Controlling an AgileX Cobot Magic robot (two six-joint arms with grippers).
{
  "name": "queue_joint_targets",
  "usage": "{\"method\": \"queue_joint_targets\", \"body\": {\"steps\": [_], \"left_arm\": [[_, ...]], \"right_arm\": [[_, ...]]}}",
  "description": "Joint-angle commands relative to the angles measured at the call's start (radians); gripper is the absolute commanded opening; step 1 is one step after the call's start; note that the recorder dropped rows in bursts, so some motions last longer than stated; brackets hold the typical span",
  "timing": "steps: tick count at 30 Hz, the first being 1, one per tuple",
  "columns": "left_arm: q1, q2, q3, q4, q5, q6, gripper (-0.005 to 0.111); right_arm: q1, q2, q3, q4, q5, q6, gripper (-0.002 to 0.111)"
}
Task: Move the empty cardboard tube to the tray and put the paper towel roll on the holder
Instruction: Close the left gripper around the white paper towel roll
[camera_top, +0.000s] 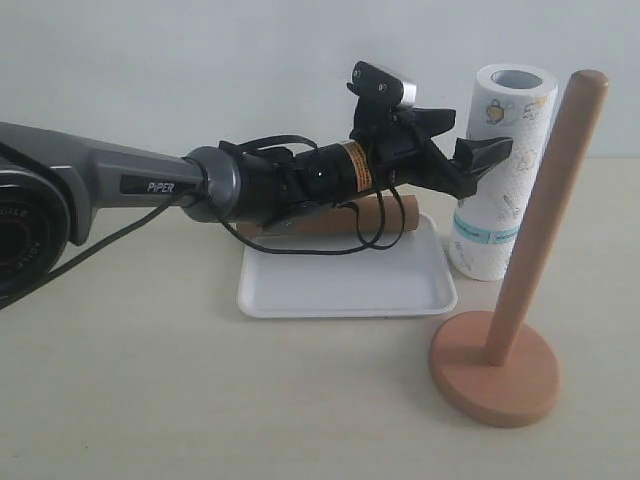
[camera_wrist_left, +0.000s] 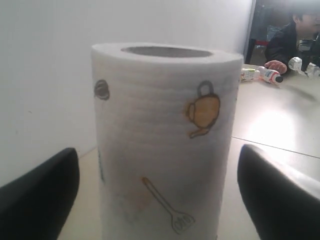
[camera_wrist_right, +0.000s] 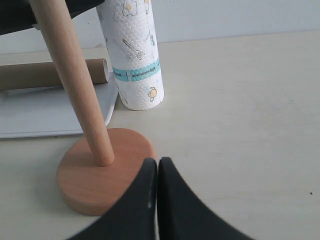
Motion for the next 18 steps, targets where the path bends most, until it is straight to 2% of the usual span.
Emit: {"method": "queue_joint_targets", "body": {"steps": [1,8,18], "left_arm": [[-0.003,0.024,-0.009,-0.001,-0.003,-0.007,0.081],[-0.005,0.089,-0.097,-0.001,-0.009,-0.013,0.081],[-0.005,0.098,-0.106,0.003,0.010,-0.015,0.081]], "right_arm": [[-0.007,-0.005,-0.001,0.000,-0.005,-0.001,0.000],[-0.007,-0.005,-0.001,0.000,-0.005,-0.001,0.000],[-0.007,-0.005,-0.001,0.000,-0.005,-0.001,0.000]]}}
